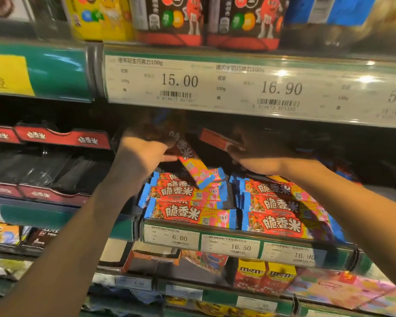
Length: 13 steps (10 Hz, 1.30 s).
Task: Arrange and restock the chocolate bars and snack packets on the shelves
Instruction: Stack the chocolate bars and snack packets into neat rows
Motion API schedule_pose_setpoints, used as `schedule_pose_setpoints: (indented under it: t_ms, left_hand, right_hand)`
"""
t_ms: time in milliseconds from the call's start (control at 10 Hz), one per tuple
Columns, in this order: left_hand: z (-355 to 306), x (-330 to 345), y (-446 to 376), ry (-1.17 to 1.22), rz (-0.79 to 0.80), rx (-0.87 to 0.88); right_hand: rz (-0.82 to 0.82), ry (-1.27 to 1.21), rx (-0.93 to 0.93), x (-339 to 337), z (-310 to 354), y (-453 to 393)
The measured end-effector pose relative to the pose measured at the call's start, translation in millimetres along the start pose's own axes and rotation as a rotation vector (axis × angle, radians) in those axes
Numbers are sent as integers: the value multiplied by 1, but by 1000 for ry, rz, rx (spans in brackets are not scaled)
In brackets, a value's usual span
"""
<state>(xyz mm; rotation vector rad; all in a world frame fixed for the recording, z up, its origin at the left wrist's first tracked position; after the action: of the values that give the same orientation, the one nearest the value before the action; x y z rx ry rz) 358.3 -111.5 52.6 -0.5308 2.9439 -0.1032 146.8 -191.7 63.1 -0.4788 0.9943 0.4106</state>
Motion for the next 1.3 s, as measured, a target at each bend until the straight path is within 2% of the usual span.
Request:
schedule_pose_setpoints:
  t_ms: [100, 200, 300, 400, 500, 600, 800, 900, 1100, 1200, 1300]
  left_hand:
    - [6, 4, 7, 99, 37, -41]
    - [12, 3, 11, 50, 14, -61]
    - [22, -2, 11, -79, -14, -118]
    - [25, -14, 13, -369, -113, -50]
    - [28, -14, 22, -500, -83, -61]
    - [28, -6, 30, -675, 0, 10]
    - [32, 3, 31, -1008, -38, 197]
    - [38, 5, 30, -1055, -96, 271]
    - [18, 3, 35, -939, -179, 360]
    - [3, 2, 34, -674, -102, 223]
    - [-1, 17, 36, -477, 147, 87]
  right_hand:
    - [76, -78, 77, 6, 4, 12]
    - [224, -265, 207, 12, 3, 25]
    - [271, -528, 277, 15, -4, 27]
    - [314, -642, 256, 16, 0, 28]
    - [258, -451, 146, 6, 6, 28]
    - [226, -294, 105, 0, 6, 30]
    - [259, -487, 198, -1, 11, 44]
    - [225, -548, 225, -3, 13, 44]
    - [138, -801, 317, -4, 4, 40]
    - [183, -821, 297, -3, 7, 37]
    - [185, -863, 230, -3, 15, 34]
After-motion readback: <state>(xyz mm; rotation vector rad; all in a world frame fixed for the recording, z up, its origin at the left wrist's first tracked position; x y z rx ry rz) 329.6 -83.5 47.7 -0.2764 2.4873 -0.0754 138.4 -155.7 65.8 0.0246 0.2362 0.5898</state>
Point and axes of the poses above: each hand's wrist, its own y-axis away from the middle knuckle, its own x-axis out of the palm, z = x × y, the point moved 6 cm from there along -y, towards the middle knuckle, and after that the axes turned 8 degrees about -y, right-handed, at the moved point
